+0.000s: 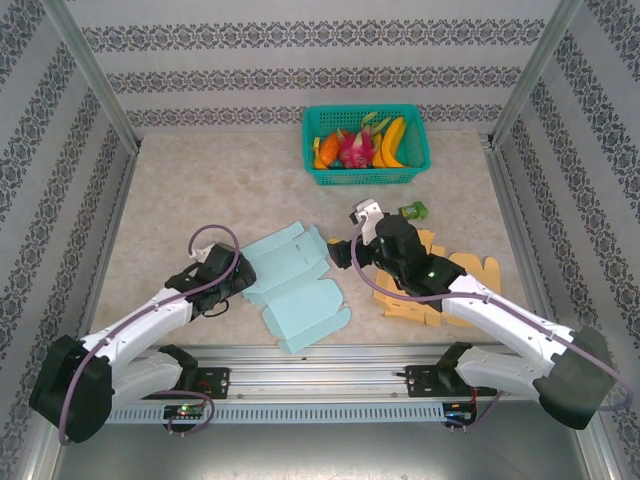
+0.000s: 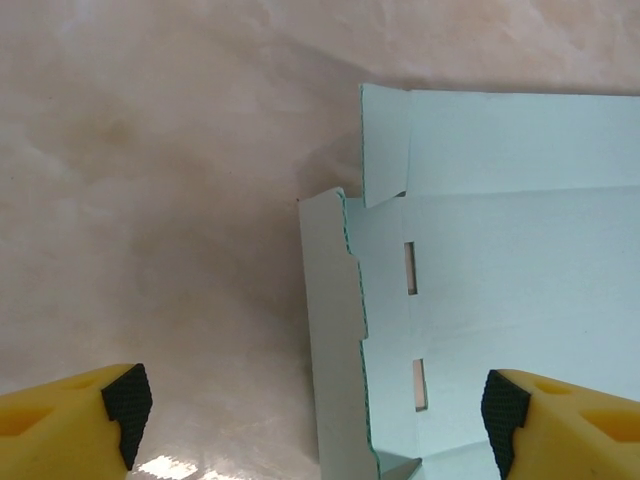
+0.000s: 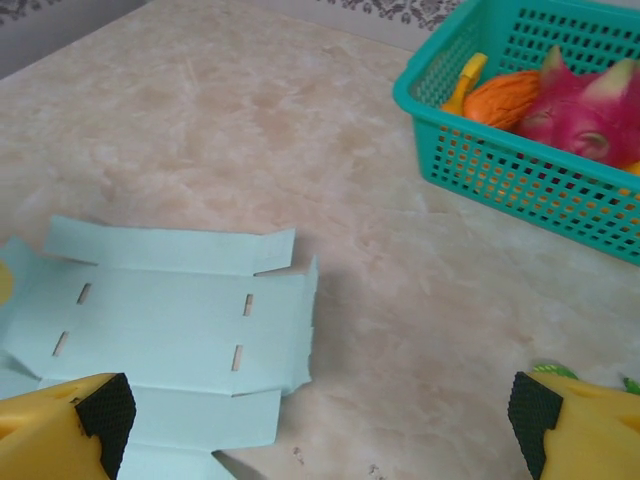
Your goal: Fold the paper box
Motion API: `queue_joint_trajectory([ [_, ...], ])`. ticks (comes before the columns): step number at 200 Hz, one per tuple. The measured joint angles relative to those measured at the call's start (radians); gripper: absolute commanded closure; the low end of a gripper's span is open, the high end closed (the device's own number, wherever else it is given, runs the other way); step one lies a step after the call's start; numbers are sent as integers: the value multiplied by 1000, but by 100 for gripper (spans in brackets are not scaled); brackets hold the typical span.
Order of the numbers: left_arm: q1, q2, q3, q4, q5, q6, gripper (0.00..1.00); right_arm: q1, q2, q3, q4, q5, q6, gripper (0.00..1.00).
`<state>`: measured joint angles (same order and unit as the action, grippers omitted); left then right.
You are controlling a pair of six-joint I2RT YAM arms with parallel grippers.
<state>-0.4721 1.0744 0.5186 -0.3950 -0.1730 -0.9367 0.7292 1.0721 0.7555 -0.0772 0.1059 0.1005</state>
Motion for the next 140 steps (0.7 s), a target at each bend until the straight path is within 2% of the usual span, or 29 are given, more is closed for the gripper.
queue_joint_trajectory([
  [39,-6,66,10,16,9,-19,18,0,-54,-96,30,-23,-6,2],
  [75,-33,134,44,24,11,-58,22,0,-52,-113,29,-30,-7,2],
  [140,-51,322,123,29,-8,-134,41,0,-37,-113,21,-37,-7,2],
])
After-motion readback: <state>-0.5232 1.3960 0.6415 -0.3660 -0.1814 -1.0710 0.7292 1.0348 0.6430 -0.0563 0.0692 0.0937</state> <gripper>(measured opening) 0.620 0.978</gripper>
